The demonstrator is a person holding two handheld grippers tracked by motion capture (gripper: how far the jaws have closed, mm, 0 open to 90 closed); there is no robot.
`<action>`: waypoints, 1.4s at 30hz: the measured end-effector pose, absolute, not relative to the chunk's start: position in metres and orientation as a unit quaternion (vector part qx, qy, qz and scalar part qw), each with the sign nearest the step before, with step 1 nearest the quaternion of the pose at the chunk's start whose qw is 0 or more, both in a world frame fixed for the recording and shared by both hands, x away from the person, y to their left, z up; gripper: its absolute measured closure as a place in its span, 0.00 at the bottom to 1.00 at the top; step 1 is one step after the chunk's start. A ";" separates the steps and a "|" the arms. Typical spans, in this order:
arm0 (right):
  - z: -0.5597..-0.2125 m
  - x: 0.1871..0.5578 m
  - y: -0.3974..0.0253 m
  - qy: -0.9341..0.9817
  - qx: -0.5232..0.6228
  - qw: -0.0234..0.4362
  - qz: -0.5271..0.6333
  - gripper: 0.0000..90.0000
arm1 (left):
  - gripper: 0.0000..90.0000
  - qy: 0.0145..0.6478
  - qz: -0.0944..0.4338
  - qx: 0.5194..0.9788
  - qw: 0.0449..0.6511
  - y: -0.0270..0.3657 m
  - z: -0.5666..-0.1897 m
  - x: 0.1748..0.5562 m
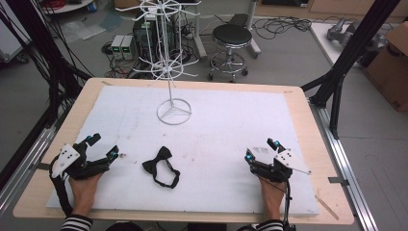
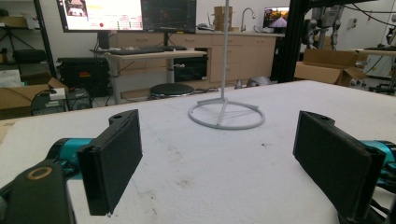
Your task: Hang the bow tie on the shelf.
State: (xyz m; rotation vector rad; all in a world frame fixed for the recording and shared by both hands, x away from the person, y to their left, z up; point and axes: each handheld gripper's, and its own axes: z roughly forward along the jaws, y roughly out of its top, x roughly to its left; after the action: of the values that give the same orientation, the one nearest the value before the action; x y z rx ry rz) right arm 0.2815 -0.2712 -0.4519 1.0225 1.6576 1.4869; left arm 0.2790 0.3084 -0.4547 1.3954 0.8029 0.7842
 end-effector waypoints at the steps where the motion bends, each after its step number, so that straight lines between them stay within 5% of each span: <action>1: -0.452 0.281 -0.271 0.636 0.393 0.339 0.571 0.12 | 0.18 0.350 0.342 0.609 0.625 0.309 -0.455 0.279; 27: -0.452 0.282 -0.271 0.630 0.404 0.340 0.569 0.12 | 0.15 0.361 0.352 0.604 0.617 0.307 -0.454 0.278; 42: -0.452 0.282 -0.271 0.630 0.405 0.338 0.570 0.12 | 0.13 0.332 0.271 0.732 0.530 0.271 -0.391 0.278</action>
State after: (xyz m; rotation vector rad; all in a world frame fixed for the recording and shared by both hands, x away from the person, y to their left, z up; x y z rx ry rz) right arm 0.2815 -0.2715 -0.4518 1.0558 1.6407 1.4843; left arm 0.2780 0.2712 -0.3910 1.7472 0.7917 0.6470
